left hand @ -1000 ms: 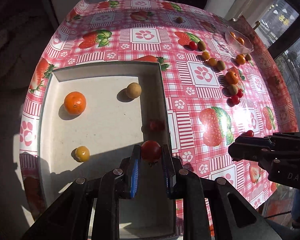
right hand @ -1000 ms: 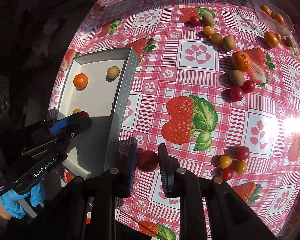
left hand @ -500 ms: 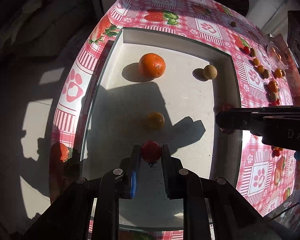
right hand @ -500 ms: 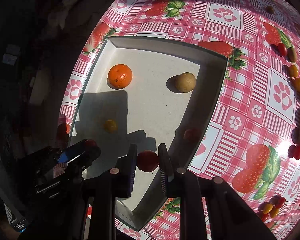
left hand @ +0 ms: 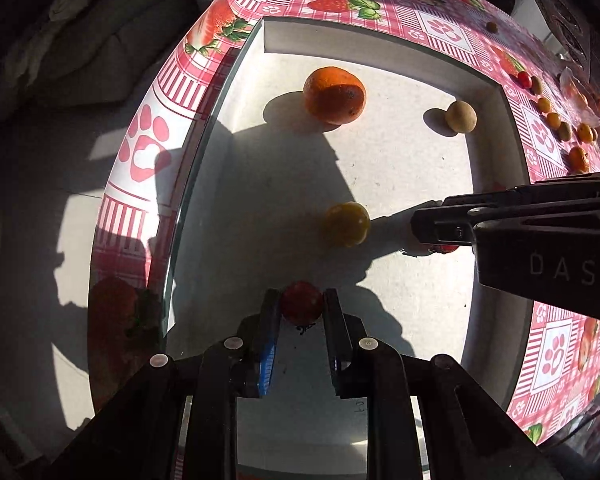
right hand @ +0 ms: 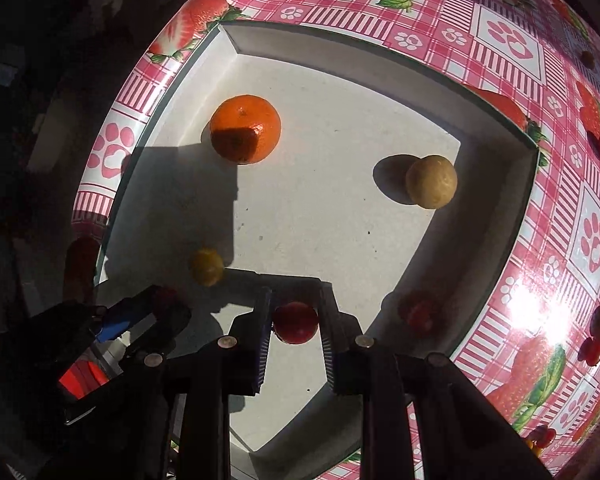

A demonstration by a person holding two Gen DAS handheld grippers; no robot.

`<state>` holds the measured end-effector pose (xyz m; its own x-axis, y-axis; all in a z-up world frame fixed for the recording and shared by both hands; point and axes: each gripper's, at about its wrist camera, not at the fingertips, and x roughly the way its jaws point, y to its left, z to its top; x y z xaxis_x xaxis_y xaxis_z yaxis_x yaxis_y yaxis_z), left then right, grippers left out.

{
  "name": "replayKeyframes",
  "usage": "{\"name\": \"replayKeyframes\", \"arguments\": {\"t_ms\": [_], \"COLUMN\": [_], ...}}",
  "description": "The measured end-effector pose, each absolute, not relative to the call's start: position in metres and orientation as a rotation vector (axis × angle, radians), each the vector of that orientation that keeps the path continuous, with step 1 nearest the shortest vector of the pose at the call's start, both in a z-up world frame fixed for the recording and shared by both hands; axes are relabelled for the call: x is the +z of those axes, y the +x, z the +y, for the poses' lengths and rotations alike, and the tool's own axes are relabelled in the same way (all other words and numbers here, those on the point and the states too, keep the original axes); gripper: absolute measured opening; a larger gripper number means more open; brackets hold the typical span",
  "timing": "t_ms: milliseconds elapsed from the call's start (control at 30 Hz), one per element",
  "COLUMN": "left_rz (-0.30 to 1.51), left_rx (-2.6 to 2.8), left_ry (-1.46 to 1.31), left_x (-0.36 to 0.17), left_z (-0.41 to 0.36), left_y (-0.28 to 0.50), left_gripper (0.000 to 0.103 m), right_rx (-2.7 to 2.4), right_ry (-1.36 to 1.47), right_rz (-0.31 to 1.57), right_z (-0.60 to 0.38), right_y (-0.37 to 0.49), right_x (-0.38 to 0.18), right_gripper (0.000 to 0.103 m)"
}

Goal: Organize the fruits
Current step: 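Open both tools to release the red cherry tomatoes into the tray, then grasp a red cherry tomato with the left tool while the right grasps a yellow one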

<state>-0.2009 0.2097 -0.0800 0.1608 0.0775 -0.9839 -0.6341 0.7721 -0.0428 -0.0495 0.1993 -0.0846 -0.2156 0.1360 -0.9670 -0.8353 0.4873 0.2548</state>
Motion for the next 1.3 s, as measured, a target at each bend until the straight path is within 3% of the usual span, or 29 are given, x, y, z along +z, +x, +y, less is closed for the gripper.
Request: {"name": "replayKeyframes", "arguments": {"t_ms": [33, 67, 100, 133, 167, 667, 1067, 1300], "left_rz": [1.323, 1.325, 1.310, 1.297, 1.307, 1.308, 1.274, 1.319], "left_rx": [0.535, 0.556, 0.581, 0.589, 0.580, 0.501, 0.280, 0.194], "left_ry": [-0.513, -0.503, -0.484, -0.474, -0.477, -0.341, -0.205, -0.166], "left_x": [-0.080, -0.080, -0.078, -0.076, -0.076, -0.041, -0.016, -0.029], "left_z": [0.209, 0.206, 0.205, 0.204, 0.205, 0.169, 0.103, 0.064], "left_y": [-0.201, -0.198, -0.199, -0.199, -0.198, -0.161, -0.083, -0.045], "left_gripper": [0.045, 0.078, 0.088, 0.088, 0.088, 0.088, 0.088, 0.088], "right_rx": [1.013, 1.019, 1.023, 1.016, 1.011, 0.818, 0.356, 0.336], "right_ry": [-0.625, -0.615, -0.608, -0.612, -0.608, -0.441, -0.272, -0.174], "right_rz": [1.537, 1.545, 1.551, 1.553, 1.546, 1.416, 1.499, 1.535], "right_z": [0.199, 0.199, 0.200, 0.202, 0.202, 0.103, -0.105, -0.142], "right_y": [-0.051, -0.052, -0.053, -0.054, -0.055, -0.024, 0.021, 0.033], "right_x": [-0.085, -0.084, -0.084, -0.084, -0.082, -0.028, -0.050, -0.064], "right_gripper": [0.033, 0.040, 0.059, 0.078, 0.080, 0.085, 0.085, 0.085]}}
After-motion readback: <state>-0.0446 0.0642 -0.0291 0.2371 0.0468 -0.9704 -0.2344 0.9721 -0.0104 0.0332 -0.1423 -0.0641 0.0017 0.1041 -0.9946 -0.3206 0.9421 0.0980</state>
